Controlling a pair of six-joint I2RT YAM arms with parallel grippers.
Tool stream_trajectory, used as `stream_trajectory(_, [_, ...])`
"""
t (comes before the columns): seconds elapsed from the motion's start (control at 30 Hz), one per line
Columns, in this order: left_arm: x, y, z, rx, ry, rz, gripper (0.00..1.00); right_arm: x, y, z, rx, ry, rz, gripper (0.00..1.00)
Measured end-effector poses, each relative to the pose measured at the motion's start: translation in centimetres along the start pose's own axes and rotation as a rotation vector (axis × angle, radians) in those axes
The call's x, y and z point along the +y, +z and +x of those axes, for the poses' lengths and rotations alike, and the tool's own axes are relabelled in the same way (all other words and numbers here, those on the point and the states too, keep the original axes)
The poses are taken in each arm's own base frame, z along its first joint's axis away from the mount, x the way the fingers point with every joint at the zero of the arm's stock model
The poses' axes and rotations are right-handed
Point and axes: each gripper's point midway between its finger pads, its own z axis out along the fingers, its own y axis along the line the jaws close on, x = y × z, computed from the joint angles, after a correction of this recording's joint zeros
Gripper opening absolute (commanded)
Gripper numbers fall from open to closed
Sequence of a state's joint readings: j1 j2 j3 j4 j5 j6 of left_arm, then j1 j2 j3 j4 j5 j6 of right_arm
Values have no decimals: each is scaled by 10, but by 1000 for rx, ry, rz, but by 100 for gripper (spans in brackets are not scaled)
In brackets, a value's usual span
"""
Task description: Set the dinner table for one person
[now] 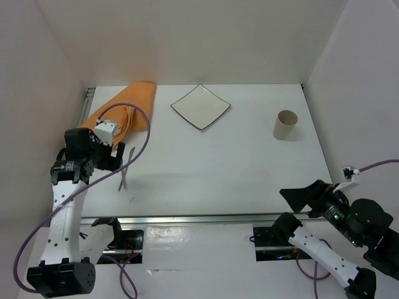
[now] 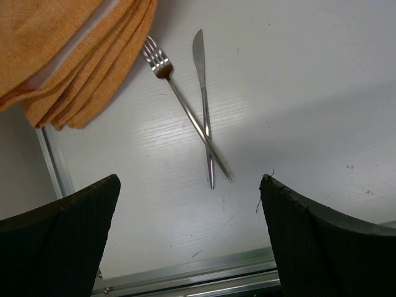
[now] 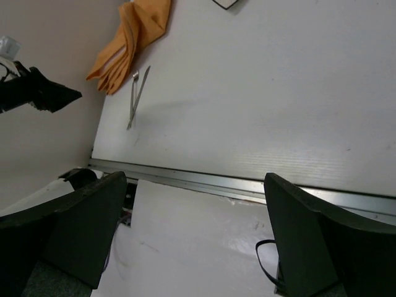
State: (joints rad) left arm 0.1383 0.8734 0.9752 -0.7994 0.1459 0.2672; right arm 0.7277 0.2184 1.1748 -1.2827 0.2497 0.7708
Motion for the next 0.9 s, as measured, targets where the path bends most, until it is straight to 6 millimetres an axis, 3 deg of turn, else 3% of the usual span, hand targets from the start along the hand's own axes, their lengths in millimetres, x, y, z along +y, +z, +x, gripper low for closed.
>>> stream_trajectory(0.1, [5, -4, -9, -14, -6, -24, 100, 8, -9, -15, -32, 3, -13, 100])
stream_trajectory(0.23, [7, -17, -47, -106, 98, 2, 100, 19, -6, -34, -45, -36, 21, 100])
stream_trajectory(0.37, [16, -31, -138, -230, 233, 3, 100, 33, 25, -45, 6, -128, 106, 100])
stream_trajectory(0.43, [24, -23, -191, -264, 297, -16, 100, 42, 46, -48, 34, -170, 129, 100])
stream_trajectory(0.5, [31, 5, -228, -270, 345, -39, 100, 50, 68, -48, 64, -202, 148, 100])
stream_trajectory(0.57, [33, 47, -238, -217, 380, -32, 100, 59, 91, -45, 104, -231, 160, 100])
stream_trajectory(0.7, [30, 153, -211, -21, 392, 19, 100, 75, 143, -33, 183, -285, 167, 100])
stream_trajectory(0.77, [31, 195, -197, 65, 381, 32, 100, 81, 169, -24, 216, -306, 158, 100])
stream_trajectory(0.83, [35, 225, -187, 115, 359, 40, 100, 87, 191, -14, 250, -325, 136, 100])
stream_trajectory(0.9, [42, 240, -177, 159, 346, 33, 100, 90, 205, -5, 275, -341, 116, 100])
